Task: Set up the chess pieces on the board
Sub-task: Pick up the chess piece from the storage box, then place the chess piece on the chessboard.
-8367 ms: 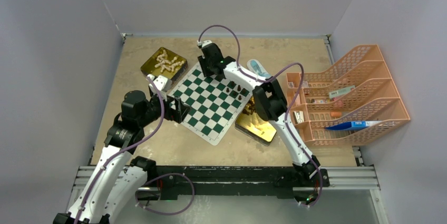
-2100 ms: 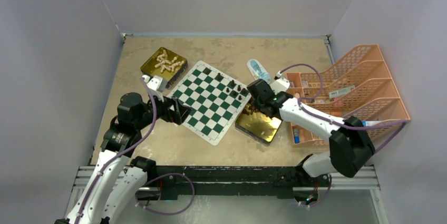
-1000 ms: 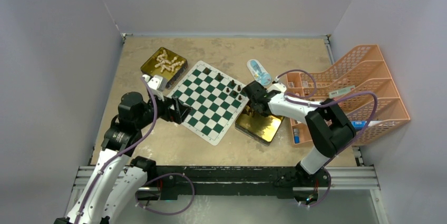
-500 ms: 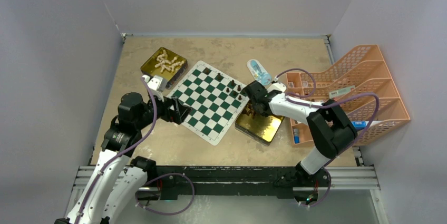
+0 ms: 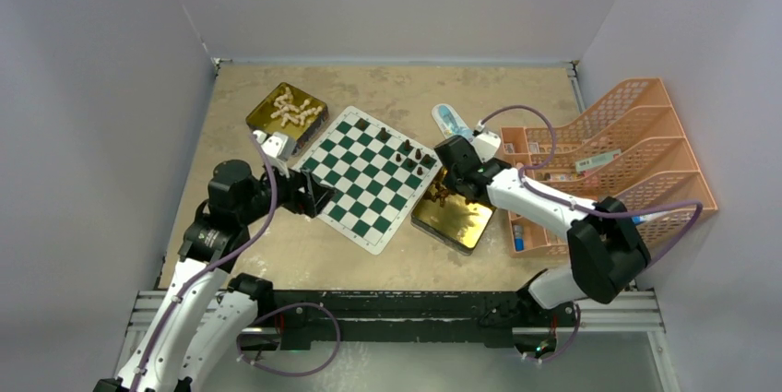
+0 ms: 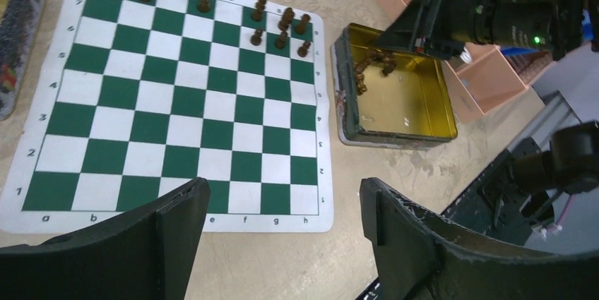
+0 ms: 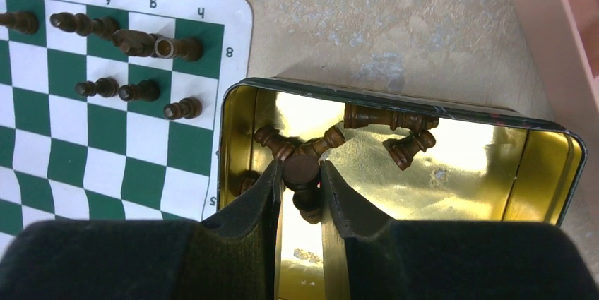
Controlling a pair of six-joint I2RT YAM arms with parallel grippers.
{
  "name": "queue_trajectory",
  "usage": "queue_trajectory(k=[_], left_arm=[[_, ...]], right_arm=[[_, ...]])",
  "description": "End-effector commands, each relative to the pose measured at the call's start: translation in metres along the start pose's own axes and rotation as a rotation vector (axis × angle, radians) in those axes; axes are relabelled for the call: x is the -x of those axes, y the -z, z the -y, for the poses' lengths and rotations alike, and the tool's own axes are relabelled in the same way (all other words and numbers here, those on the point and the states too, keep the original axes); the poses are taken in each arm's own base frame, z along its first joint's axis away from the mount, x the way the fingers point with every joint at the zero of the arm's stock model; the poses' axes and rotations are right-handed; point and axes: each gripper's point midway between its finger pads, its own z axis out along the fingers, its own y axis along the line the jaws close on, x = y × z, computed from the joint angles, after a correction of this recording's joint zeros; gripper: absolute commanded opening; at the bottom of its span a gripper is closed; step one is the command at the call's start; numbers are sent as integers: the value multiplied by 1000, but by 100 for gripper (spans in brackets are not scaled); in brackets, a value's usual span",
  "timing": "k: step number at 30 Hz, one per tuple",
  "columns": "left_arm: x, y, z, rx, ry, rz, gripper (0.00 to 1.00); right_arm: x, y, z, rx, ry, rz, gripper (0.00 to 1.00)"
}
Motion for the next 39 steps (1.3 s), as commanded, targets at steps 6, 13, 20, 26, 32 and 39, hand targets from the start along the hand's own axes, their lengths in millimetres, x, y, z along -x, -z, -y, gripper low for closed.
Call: queue_trajectory(k=[6,13,20,26,32,39], left_arm=[[13,3,48,-298,-130,52,72],[28,1,71,-458,-198,134,68],[40,-20,64,-409,47,102,64],[36,-28,71,-456,278,22,62],[47,-25,80,-528,405,93,59],[67,-31,78,-531,472,155,56]], right_arm=[[27,30,-13,139,105,68,7],[29,85,-65,578,343,87,8],[22,132,-102,868,298,37,10],[22,177,-138,1126,39,-83,10],[37,227,-153,1370,-284,-181,10],[53,250,-175,1450,-512,-229,9]])
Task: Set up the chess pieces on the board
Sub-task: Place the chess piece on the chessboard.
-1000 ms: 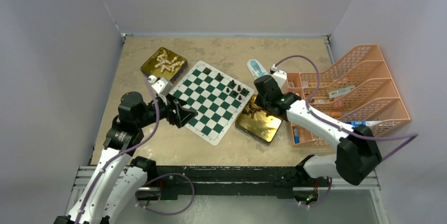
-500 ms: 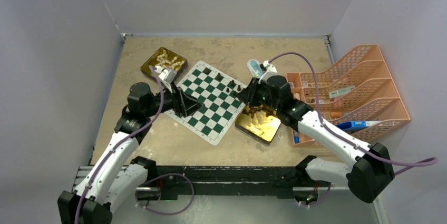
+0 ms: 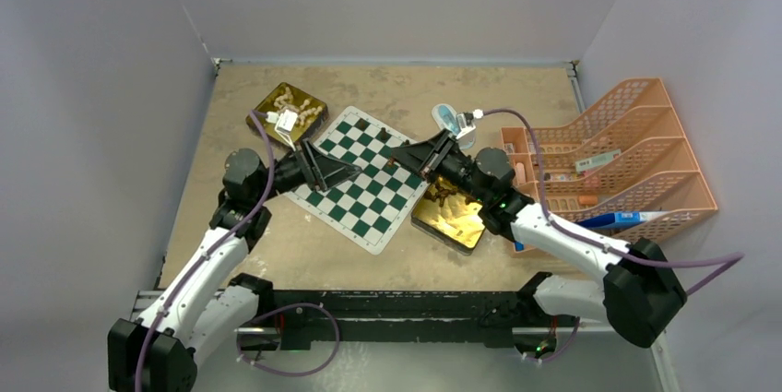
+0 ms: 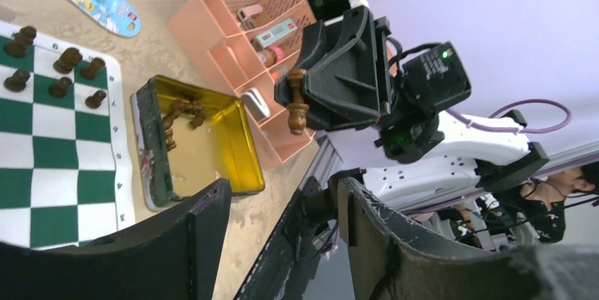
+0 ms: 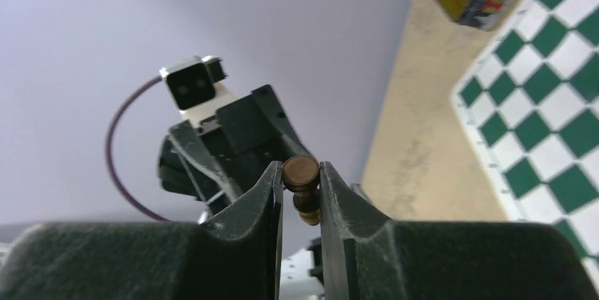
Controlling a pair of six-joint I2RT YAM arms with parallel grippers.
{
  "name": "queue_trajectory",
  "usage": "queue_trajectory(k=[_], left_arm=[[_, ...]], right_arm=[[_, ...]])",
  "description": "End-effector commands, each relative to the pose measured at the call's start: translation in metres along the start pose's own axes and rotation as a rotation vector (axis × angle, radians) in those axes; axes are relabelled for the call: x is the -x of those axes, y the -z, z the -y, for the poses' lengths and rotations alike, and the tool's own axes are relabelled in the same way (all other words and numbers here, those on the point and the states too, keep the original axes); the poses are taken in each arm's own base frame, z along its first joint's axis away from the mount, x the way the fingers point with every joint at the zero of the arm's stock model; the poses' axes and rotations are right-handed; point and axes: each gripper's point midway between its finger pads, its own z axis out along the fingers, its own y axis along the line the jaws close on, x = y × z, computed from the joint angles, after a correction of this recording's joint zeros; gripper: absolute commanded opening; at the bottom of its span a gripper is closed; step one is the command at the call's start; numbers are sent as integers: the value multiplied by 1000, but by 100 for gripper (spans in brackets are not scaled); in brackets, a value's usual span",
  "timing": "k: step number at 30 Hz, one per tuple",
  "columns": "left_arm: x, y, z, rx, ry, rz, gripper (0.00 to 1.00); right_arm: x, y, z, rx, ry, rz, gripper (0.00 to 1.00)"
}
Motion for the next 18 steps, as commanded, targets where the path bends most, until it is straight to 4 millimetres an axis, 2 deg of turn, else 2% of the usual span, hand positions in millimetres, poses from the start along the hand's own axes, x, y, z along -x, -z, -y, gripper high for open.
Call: queue_trajectory(k=[1,5,8,13,18], left_arm=[[23,-6,20,-83,0,86,56],[28,-9,21,-114,5,116,55],[25,-11,25,-142,12,90,49],[23,-13,16,-127,20,92,48],[26,-18,16,-143,31,89,48]], right_arm=[[10,-8,-68,233,-160,65,9],[10,-17,-78,278,-231,71,10],[14,-21,-79,306,-252,92,11],[13,-31,-70,317,-280,91,11],[8,-40,-64,314,-306,67,11]])
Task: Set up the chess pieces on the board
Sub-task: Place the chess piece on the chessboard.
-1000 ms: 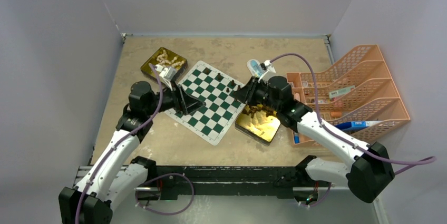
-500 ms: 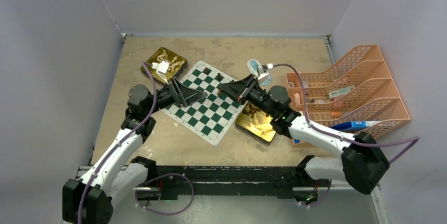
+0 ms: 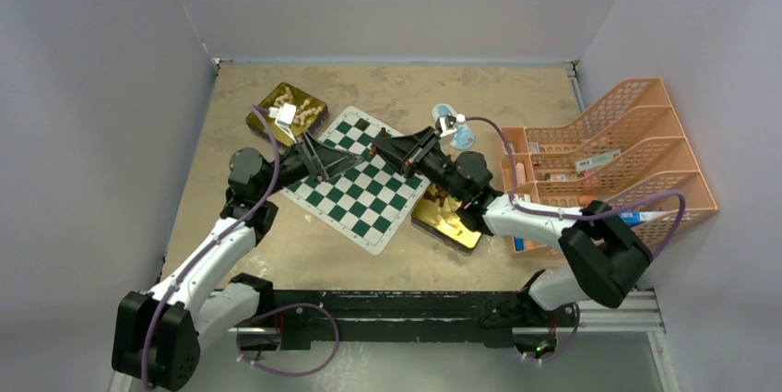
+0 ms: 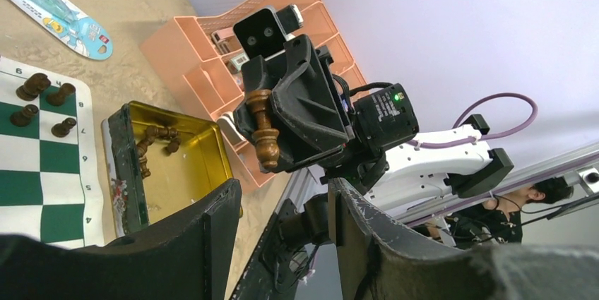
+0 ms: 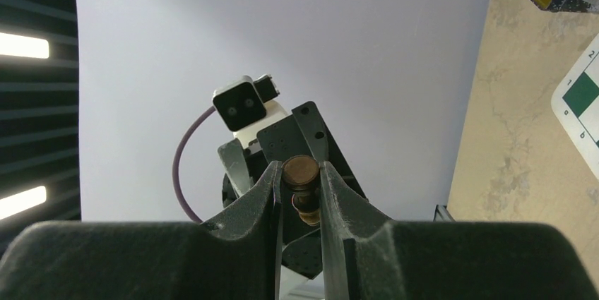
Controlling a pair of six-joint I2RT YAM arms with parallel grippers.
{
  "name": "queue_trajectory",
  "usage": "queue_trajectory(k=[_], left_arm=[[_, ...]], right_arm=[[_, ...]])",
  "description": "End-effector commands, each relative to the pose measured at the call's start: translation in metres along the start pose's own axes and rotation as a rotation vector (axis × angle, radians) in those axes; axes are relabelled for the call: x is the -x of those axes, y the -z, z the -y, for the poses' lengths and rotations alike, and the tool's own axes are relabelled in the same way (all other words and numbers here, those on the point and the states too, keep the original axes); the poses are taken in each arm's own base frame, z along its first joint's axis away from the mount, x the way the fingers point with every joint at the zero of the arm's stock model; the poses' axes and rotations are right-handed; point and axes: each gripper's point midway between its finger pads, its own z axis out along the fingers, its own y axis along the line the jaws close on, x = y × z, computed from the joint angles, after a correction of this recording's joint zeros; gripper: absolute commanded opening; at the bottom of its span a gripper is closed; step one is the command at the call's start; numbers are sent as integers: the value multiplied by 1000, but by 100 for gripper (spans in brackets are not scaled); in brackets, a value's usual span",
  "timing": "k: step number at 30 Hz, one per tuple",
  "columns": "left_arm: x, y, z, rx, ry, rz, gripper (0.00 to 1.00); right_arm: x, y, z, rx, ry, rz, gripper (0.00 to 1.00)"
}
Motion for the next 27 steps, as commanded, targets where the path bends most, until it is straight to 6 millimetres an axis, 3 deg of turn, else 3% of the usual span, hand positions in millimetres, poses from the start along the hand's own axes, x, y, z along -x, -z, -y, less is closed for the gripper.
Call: queue_trajectory(k=[1,8,16,19,23,27], left_arm=[[7,-7,10,-57,-26,10,48],[6,-13,-9,-28,-22,22,45],[14,-21,-4,-30,-50,-6,35],[14,-21,-5,-29,-66,-1,27],[14,-20,-7,-10,-92,-3,0],[16,-15,-8,29,-140,2,0]], right_arm=[[-2,-8,-46,153,-23,0,11],[-5,-21,-43,161,-12,-25,11],[-12,-17,-22,115,-5,-55,11],[-12,-14,-18,111,-5,-58,11],[-14,-9,-14,107,14,-64,11],[-19,-1,-10,110,92,-81,12]])
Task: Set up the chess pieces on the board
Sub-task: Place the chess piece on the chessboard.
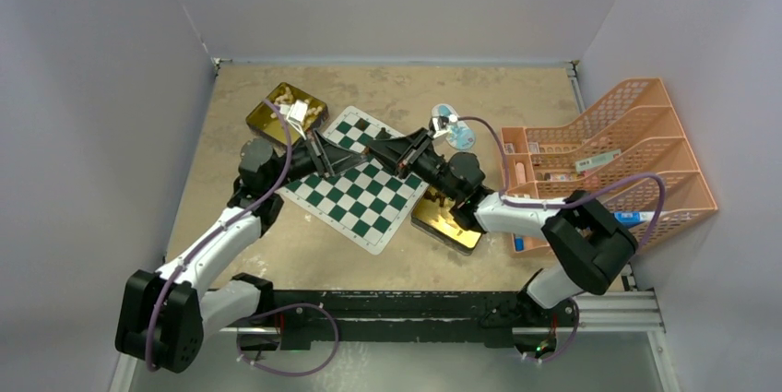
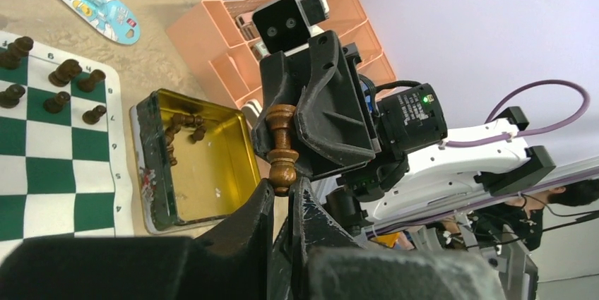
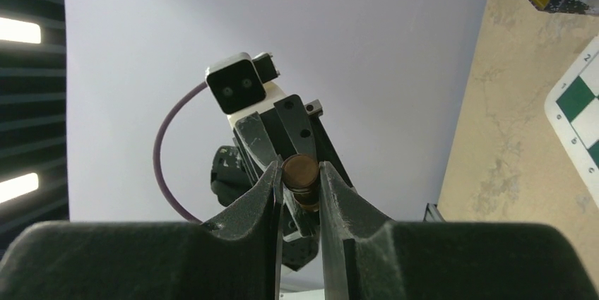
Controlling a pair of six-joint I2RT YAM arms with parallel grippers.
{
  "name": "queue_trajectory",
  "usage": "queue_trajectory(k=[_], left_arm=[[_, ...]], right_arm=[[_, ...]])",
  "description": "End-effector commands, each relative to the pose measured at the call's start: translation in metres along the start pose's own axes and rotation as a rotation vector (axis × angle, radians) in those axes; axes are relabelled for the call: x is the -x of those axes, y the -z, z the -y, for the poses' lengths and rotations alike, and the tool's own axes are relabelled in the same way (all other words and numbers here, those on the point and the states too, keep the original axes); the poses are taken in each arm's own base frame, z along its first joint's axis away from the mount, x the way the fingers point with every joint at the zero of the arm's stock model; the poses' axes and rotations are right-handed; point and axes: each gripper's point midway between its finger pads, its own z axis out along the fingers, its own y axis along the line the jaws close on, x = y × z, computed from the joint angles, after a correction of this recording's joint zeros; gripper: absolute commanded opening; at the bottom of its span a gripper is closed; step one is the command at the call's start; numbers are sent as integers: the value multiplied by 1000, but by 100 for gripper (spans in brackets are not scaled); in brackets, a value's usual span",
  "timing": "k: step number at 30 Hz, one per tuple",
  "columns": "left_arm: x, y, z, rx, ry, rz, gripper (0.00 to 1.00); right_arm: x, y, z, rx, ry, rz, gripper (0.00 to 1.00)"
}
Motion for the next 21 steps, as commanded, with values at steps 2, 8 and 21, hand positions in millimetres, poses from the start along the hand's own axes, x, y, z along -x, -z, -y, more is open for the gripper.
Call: queue_trajectory(k=[2,8,21], left_arm=[[17,3,19,-3,-158,47,0],[2,7,24,-44,-219,-45,0],[-23,21,35,-84,-355,-274,0]], right_arm=[[-16,18,-20,75,122,-64,14],[-21,38,-16,62,233,-77,25],[-23,60,-17,-21,752,-165,45]])
